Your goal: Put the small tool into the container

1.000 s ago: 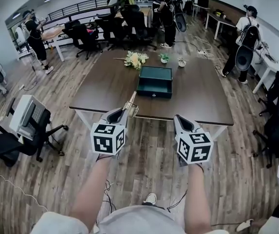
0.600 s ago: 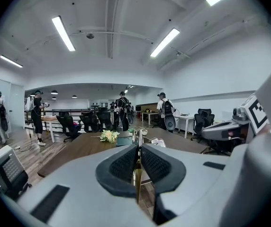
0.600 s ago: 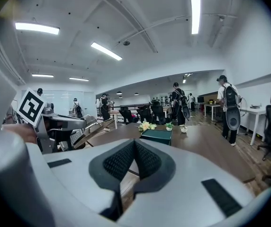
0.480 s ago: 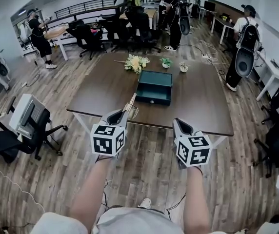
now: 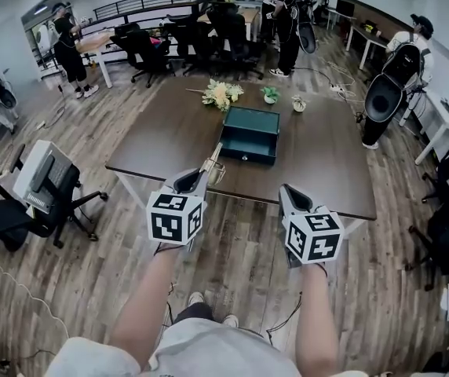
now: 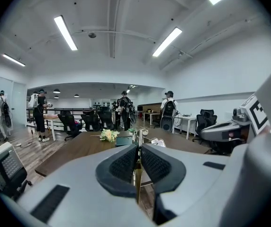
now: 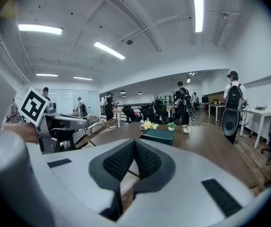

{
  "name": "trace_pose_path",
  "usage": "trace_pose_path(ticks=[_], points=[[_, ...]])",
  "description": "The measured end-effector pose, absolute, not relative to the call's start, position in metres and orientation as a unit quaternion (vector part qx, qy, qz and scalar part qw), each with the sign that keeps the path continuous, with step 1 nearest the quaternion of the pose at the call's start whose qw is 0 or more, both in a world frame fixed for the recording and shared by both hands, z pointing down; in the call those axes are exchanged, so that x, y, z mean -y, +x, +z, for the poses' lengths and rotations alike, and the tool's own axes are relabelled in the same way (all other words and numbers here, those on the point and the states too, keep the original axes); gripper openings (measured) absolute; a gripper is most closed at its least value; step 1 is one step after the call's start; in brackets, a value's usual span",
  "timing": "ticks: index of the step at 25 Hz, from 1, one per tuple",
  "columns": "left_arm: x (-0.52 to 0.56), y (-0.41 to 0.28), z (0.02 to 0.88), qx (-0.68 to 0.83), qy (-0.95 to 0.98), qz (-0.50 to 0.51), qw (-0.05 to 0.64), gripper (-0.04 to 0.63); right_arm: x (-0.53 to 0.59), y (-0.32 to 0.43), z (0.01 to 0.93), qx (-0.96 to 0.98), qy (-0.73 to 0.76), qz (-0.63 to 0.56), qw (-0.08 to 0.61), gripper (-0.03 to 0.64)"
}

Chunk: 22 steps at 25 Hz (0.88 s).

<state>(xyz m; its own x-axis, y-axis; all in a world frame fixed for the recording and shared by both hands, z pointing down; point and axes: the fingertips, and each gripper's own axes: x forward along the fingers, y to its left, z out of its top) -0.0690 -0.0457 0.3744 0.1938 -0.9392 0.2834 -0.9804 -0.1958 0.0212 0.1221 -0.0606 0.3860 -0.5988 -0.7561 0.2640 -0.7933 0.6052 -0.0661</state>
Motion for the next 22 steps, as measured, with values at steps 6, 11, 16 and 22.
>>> trace_pose_path(ticks=[6,11,16,22], points=[[0.067,-0.070,0.377,0.629,0.765,0.101,0.099,0.028,0.081,0.123,0.392,0.890,0.434,0.089,0.110,0.005],[0.092,-0.077,0.386,0.629,0.765,0.099,0.100,0.028,0.106,0.115,0.395,0.891,0.431,0.085,0.110,0.005],[0.126,-0.089,0.391,0.628,0.765,0.091,0.107,0.028,0.138,0.103,0.399,0.891,0.430,0.082,0.120,0.005],[0.172,-0.108,0.394,0.617,0.772,0.098,0.116,0.028,0.180,0.085,0.400,0.883,0.443,0.092,0.123,0.005]])
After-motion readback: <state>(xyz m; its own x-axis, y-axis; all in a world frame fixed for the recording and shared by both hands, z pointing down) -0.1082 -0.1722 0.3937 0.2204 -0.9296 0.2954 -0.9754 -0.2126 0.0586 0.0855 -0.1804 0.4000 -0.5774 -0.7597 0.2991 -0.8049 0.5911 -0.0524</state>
